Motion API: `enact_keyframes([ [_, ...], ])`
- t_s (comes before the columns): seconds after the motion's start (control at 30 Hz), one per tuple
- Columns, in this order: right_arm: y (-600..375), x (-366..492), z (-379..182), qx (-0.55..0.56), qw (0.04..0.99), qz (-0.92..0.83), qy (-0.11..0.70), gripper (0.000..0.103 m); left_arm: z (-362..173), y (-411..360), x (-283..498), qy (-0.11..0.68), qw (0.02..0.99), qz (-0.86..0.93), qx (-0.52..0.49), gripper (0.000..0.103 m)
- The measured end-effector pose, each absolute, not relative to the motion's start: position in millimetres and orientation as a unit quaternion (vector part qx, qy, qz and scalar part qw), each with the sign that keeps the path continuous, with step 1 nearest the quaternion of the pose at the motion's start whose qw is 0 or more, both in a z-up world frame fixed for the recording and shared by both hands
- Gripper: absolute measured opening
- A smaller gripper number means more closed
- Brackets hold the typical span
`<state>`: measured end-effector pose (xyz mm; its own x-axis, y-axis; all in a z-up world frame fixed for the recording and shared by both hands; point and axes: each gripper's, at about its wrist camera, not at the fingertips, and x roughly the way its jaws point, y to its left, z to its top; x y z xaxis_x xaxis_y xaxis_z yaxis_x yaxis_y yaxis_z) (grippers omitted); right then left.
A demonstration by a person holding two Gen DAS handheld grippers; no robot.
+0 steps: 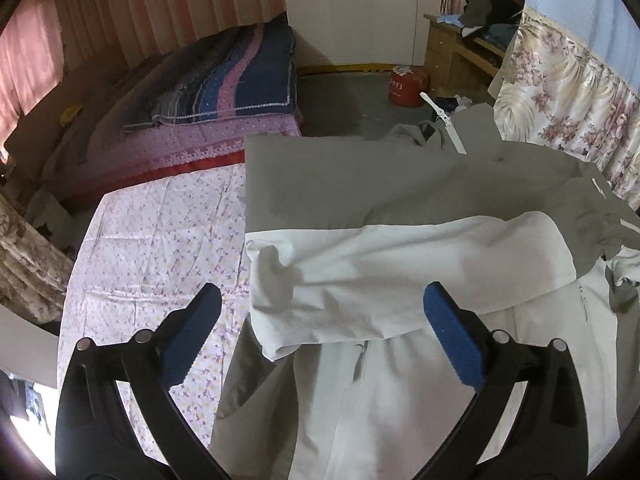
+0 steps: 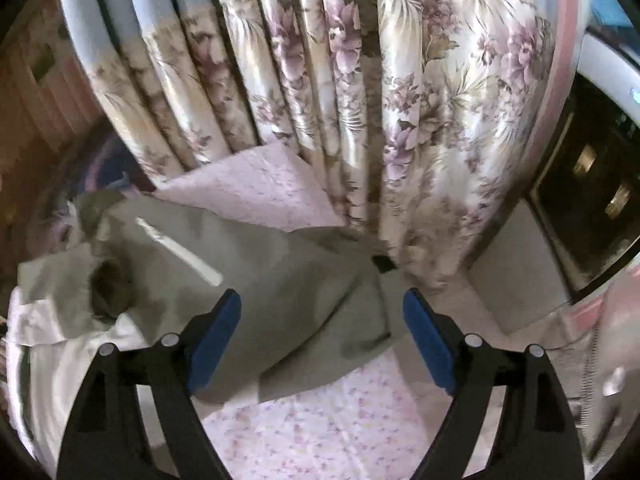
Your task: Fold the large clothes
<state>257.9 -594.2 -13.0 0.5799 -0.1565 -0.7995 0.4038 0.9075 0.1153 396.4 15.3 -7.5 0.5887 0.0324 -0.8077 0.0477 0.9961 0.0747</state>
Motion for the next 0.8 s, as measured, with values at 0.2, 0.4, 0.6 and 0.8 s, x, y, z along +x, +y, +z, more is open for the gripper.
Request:
enact_keyframes([
  [0.2, -662, 247, -56, 0.268, 0.837, -0.199, 0.434, 0.082, -15, 11, 391, 0.459, 0.886, 0.004, 0.068, 0.1],
  [0.4, -687, 236, -125, 0.442, 0.787, -0.104, 0.418, 0.071, -17, 15, 396, 0.473, 0.88, 0.005, 0.051, 0.1],
  [0.6, -668, 238, -98, 0.41, 0.83, -0.108, 0.363, 0.021, -10, 7, 389, 0.467, 0.883, -0.005, 0.044, 0.1],
  [0.8, -679, 214, 16, 0.121, 0.87, -0.358, 0.316, 0.018, -2, 13, 387, 0.452, 0.889, 0.011, 0.069, 0.1],
])
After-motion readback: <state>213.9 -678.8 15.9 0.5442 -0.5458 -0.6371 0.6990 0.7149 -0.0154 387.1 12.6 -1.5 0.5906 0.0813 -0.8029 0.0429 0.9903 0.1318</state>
